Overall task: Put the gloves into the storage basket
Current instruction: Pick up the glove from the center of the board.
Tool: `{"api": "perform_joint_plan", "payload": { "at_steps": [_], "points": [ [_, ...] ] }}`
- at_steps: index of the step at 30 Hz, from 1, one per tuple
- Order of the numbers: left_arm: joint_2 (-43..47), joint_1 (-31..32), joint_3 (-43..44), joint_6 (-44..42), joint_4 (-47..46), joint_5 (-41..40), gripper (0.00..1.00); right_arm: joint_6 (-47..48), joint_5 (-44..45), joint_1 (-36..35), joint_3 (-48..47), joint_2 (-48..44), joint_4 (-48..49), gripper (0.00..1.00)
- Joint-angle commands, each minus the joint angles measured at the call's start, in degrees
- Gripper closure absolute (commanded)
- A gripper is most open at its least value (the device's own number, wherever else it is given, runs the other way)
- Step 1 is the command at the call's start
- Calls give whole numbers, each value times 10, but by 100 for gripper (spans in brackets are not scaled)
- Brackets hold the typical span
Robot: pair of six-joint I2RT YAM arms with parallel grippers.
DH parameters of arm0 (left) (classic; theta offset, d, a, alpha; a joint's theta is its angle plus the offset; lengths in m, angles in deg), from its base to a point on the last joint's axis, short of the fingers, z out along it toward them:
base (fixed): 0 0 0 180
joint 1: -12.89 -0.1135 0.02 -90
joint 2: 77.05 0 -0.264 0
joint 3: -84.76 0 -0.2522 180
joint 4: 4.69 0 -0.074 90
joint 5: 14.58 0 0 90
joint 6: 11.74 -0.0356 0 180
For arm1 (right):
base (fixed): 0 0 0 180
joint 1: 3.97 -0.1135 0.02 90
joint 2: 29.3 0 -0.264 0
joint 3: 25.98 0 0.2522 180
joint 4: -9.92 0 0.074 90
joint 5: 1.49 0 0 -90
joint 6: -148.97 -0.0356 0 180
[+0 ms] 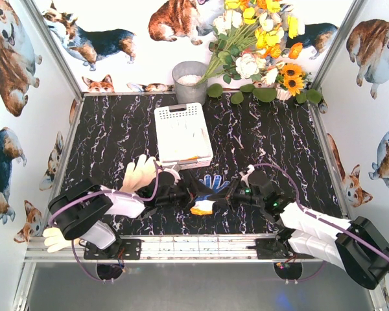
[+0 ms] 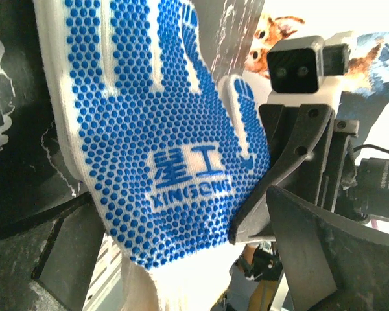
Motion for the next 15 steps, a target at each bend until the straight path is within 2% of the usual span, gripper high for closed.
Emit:
{"api": "perform_joint_plan", "payload": {
  "at_steps": [1, 4, 7, 15],
  "points": [
    [3, 2, -10, 11, -43, -35, 0, -4, -10, 0, -2, -20, 22, 100],
    [20, 0, -17, 6, -44, -48, 1, -4, -8, 0, 2, -24, 14, 100],
    [34, -3, -17, -1, -42, -59, 7, -3, -10, 0, 3, -25, 7, 100],
    [50, -5, -7, -14, -34, -64, 34, 2, -20, 0, 4, -16, -2, 100]
  ]
}}
